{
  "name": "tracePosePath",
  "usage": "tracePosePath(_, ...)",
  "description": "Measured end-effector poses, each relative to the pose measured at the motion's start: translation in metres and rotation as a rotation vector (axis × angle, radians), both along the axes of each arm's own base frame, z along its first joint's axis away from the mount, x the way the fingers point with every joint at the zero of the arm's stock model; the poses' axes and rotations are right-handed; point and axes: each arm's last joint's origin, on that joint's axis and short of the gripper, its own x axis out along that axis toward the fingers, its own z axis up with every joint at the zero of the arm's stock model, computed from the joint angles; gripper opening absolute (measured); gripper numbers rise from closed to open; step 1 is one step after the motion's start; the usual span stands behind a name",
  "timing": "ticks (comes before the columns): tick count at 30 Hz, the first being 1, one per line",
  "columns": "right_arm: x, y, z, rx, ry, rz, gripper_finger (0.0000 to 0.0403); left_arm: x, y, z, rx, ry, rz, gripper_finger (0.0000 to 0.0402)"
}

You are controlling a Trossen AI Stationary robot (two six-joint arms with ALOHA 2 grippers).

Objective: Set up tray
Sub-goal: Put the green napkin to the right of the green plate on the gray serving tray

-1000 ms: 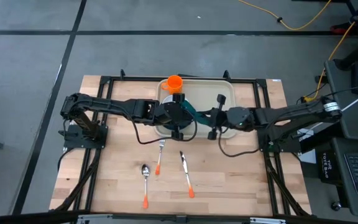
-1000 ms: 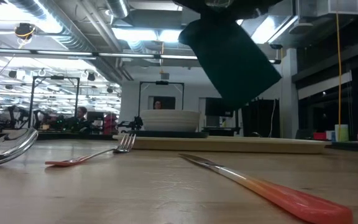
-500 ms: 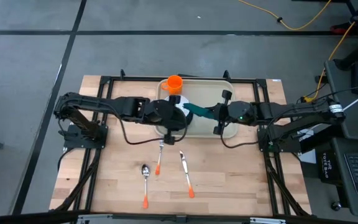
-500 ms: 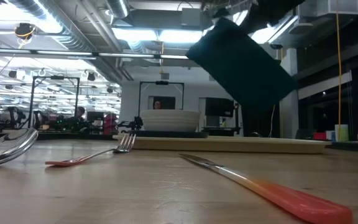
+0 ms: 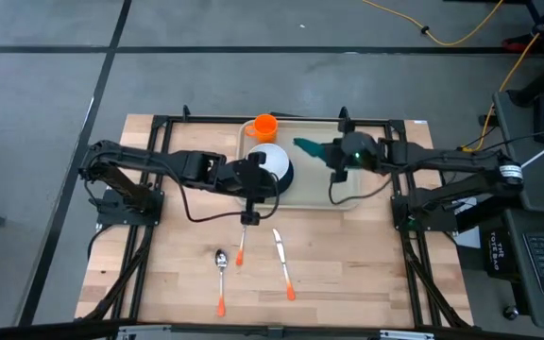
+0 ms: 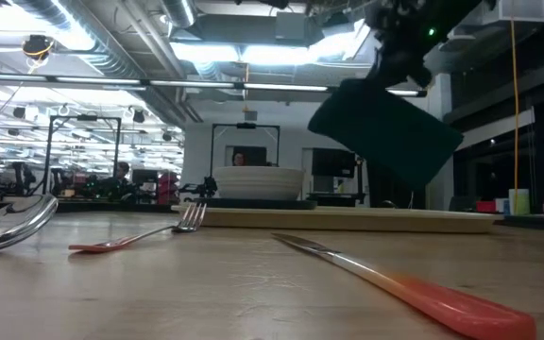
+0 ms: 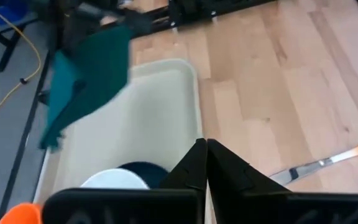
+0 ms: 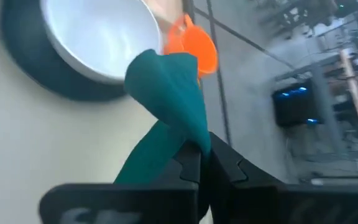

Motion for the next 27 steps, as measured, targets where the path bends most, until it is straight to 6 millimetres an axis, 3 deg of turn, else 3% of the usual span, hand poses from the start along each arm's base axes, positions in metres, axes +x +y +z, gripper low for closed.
tracePosePath(8, -0.007, -0.043, -0.006, 0.085, 0.02, 0.047, 0.0008, -0.004, -0.01, 0.001, 0.049, -0.006, 0.019, 0.0001)
tracePosePath(15, -0.007, -0.069, -0.018, 0.079, 0.072, 0.066, 0.0008, -0.007, -0.011, 0.001, 0.059, 0.015, 0.031, 0.0002)
tracePosePath(21, 0.01, -0.086, -0.046, 0.046, 0.199, 0.128, 0.0008, -0.008, -0.012, 0.0, 0.031, 0.019, 0.038, 0.0003)
tracePosePath(27, 0.018, -0.092, -0.078, 0.142, 0.325, 0.143, 0.0008, -0.008, -0.014, 0.0, 0.005, 0.018, 0.04, 0.0001)
